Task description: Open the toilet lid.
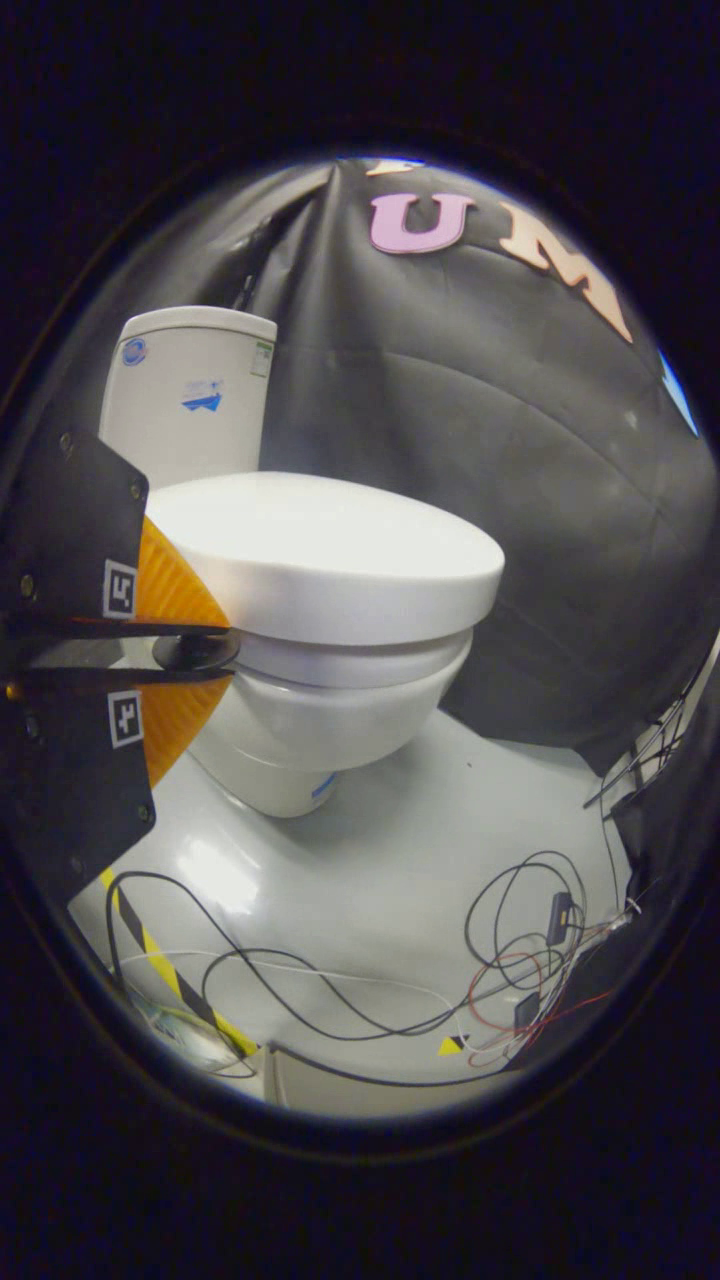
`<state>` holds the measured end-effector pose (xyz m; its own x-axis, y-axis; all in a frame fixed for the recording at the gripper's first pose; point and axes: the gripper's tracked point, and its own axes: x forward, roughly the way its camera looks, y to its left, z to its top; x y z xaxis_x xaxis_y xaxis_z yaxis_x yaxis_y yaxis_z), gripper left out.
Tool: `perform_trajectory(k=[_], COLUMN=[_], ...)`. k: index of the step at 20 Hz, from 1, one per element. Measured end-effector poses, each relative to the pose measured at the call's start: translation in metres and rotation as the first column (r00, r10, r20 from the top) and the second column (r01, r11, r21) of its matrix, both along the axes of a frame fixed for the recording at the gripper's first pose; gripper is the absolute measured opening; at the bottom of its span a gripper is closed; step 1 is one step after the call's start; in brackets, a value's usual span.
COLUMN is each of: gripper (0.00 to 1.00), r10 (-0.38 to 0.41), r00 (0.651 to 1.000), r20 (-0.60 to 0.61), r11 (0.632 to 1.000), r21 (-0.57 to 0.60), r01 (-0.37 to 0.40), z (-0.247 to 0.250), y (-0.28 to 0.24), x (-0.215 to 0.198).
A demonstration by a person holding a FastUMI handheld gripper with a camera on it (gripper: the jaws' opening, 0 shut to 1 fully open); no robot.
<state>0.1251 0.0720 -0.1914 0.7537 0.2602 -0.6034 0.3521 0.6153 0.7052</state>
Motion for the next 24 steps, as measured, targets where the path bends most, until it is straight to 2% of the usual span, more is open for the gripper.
perform_trajectory(k=[2, 8, 19, 24], gripper=[0.05, 0.04, 0.04, 0.04], r10=[-0.01, -0.034, 0.017, 0.066], r00=[1.0, 0.999, 0.996, 0.988], r20=[0.006, -0.015, 0.085, 0.14], r11=[0.999, 0.998, 1.0, 0.995], r21=[0.041, 0.045, -0.004, -0.082], r01=[0.01, 0.035, -0.017, -0.055], z=[0.007, 0.012, 0.066, 0.094], y=[0.001, -0.002, 0.015, 0.025], x=[-0.007, -0.007, -0.007, -0.01])
